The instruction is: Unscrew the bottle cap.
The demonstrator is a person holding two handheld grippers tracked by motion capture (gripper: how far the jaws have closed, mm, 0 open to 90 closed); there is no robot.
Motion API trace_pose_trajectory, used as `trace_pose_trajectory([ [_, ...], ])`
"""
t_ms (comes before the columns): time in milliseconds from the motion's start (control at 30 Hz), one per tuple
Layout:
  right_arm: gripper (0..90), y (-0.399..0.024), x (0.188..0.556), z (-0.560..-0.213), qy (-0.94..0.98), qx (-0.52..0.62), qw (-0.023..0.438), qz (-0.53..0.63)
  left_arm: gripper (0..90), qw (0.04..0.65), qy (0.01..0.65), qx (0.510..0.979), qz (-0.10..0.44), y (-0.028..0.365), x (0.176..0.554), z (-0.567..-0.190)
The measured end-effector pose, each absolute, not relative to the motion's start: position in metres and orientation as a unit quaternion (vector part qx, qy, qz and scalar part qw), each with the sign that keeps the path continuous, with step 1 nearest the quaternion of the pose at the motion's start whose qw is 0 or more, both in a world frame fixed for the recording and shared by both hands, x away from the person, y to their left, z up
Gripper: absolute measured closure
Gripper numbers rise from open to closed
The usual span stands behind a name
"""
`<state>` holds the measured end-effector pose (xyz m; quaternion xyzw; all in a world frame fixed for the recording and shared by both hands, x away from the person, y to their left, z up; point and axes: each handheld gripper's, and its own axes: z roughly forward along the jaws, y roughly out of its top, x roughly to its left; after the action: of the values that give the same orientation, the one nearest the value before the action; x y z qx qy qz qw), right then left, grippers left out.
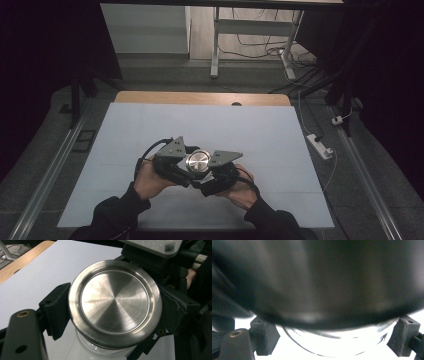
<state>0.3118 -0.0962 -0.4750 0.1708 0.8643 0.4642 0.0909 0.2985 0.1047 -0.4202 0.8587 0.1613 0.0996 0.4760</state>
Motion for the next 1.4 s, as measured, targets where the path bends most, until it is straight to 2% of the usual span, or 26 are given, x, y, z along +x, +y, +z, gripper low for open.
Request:
trace_pose_trajectory([
  [733,14.9,-0.106,0.32,-0.473,0.859,0.188,0.109,0.464,19.6,0.484,0.162,0.855,0.089,0.125,0.292,-0.412],
  [1400,14.9,-0.113,0.337,-0.471,0.852,0.217,0.124,0.46,19.5,0.485,0.131,0.862,0.07,0.119,0.269,-0.417],
])
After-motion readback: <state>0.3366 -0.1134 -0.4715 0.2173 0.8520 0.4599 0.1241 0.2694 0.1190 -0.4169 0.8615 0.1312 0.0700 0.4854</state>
